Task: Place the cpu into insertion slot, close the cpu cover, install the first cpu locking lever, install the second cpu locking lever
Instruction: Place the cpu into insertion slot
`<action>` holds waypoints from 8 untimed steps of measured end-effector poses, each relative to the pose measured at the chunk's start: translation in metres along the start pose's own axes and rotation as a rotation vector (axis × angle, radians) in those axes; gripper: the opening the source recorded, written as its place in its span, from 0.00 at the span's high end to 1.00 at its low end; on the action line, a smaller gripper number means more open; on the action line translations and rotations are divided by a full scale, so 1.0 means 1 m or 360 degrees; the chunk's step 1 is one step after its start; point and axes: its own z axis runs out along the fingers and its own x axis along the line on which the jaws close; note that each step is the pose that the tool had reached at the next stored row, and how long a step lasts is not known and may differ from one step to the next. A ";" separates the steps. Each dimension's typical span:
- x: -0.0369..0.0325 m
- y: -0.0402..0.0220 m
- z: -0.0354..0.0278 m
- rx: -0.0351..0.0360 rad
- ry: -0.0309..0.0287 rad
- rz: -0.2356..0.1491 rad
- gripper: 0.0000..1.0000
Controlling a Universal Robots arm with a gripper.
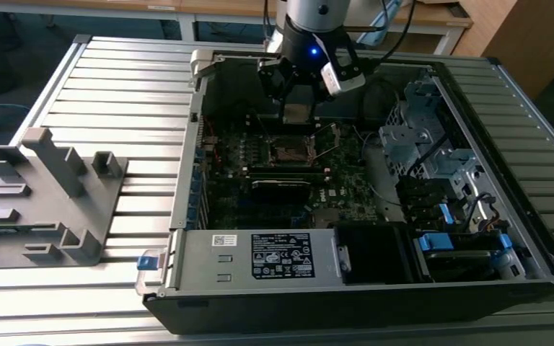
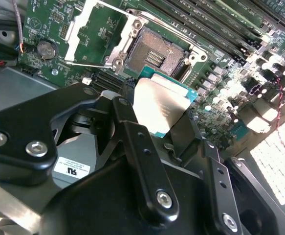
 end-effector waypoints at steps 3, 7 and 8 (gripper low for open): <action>0.0001 -0.0001 0.0014 0.0001 0.00004 0.0000 0.46; 0.0001 -0.0002 0.0016 0.0001 0.00003 0.0000 0.46; 0.0001 -0.0002 0.0017 0.0001 0.00002 0.0000 0.46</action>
